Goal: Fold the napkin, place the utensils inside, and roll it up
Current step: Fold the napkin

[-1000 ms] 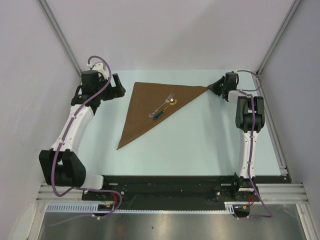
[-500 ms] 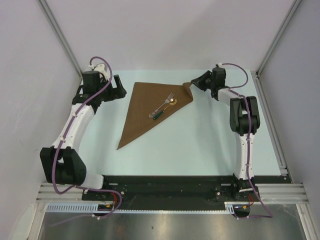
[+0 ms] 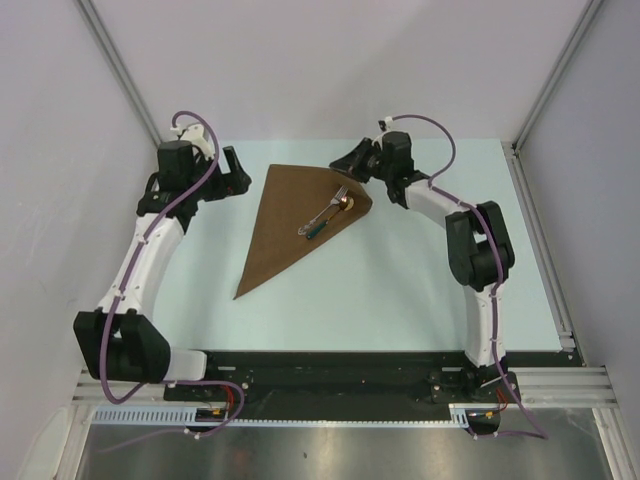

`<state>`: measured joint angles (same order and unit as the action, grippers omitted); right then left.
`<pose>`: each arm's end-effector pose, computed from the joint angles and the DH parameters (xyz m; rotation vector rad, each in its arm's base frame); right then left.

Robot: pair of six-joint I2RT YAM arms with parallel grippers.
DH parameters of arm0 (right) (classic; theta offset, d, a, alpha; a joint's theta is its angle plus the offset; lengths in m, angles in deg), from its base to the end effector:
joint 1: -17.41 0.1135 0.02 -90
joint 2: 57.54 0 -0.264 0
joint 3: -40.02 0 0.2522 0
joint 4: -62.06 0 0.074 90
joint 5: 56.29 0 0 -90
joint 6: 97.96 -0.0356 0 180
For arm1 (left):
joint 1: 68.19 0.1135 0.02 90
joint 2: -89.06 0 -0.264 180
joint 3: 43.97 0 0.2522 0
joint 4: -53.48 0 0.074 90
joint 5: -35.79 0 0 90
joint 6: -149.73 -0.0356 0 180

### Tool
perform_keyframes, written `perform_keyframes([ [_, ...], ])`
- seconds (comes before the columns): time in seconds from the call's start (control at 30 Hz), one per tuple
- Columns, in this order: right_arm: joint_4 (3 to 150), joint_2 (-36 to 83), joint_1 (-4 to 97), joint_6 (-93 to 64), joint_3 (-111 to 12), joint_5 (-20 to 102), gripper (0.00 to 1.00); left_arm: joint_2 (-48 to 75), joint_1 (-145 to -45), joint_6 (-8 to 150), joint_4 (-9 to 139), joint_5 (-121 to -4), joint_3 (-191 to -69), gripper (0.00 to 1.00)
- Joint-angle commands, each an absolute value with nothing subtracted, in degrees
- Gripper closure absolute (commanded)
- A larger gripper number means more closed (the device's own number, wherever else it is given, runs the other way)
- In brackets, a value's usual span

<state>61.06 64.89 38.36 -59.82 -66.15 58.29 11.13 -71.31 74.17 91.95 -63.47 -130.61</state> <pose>0.4675 0.1949 0.2377 0.2107 2.0020 1.2483 0.3081 -0.0225 0.3557 -0.1089 2.0995 -0.3540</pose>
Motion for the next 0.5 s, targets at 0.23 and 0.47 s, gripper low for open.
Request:
perform_keyframes([
  [0.23,59.39,58.47,45.09,-58.06,-61.2,62.53,1.0,14.35,-70.22,72.3,90.53,-62.3,-132.26,0.0],
  [0.47,60.97,56.54,48.35,-56.22,-59.0,62.54,1.0,14.18,-70.13,72.65,90.0,-63.18,-131.91,0.0],
])
